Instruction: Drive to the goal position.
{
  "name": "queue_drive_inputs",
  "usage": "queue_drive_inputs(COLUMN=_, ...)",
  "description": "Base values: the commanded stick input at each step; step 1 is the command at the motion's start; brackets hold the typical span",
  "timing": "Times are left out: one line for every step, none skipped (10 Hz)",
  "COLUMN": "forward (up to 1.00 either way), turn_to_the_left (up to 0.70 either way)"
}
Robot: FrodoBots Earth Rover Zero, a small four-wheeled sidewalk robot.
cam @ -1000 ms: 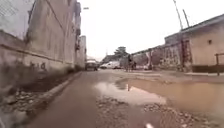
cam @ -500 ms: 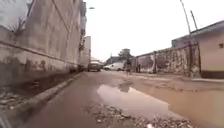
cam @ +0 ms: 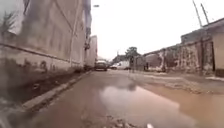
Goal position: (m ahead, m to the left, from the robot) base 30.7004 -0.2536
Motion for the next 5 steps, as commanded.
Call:
queue_drive_inputs(forward=0.85, turn_to_the_left=0.00)
queue_drive_inputs(forward=0.85, turn_to_the_left=0.00)
queue_drive_inputs(forward=0.85, turn_to_the_left=0.11)
queue_drive_inputs(forward=0.85, turn_to_the_left=0.34)
queue_drive_inputs(forward=0.85, turn_to_the_left=0.34)
